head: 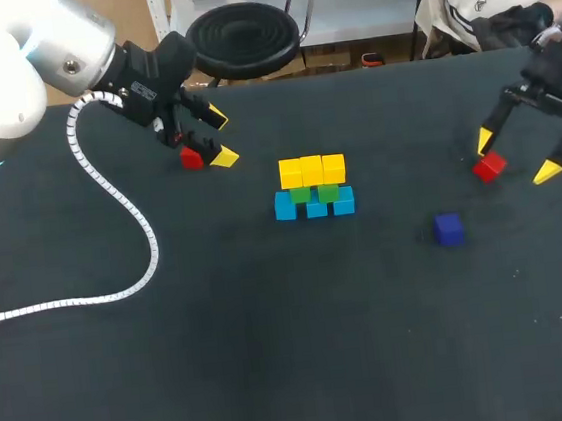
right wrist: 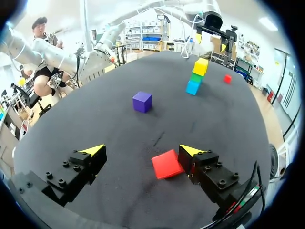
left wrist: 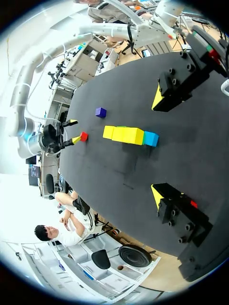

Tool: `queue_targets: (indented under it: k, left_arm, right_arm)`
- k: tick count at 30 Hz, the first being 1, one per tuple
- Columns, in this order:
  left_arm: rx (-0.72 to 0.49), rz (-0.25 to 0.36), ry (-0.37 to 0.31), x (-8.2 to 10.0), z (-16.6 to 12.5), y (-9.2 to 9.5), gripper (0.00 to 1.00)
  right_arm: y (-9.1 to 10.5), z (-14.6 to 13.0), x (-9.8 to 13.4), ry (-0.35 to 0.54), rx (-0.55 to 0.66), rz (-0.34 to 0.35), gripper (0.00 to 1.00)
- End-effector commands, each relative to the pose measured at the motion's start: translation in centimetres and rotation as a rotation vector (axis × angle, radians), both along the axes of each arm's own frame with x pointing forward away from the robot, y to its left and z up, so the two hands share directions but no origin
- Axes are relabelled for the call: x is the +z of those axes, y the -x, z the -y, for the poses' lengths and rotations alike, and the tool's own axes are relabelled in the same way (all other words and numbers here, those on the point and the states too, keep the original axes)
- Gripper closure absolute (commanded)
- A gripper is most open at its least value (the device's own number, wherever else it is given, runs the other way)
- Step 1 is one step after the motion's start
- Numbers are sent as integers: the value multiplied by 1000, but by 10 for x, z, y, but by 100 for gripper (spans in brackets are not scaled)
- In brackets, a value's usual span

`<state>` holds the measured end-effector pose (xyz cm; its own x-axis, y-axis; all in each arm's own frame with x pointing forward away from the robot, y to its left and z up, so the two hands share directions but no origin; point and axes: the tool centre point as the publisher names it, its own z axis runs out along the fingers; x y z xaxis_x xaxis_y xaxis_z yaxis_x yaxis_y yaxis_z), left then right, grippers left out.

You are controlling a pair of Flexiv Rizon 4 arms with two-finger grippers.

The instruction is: Place the blue cubes, place green cubes on the blue cubes, place the yellow cubes on the green cubes, then place the red cubes on the yellow cubes, and place purple cube on the red cubes.

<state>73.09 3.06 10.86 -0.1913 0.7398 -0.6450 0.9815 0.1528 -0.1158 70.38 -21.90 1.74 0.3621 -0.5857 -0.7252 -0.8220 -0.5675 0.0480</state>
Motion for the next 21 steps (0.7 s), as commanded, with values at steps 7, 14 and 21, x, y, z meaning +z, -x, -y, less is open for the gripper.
queue_targets:
  k: [7, 14, 21]
  left_arm:
    - [0, 1, 0, 0, 0, 0, 0]
    - [0, 1, 0, 0, 0, 0, 0]
    - [0, 1, 0, 0, 0, 0, 0]
  right_arm:
    - [-12, -5, -4, 7, -37, 33, 0]
    - [-25, -9, -8, 1, -54, 35, 0]
    - [-33, -17, -10, -6, -31, 33, 0]
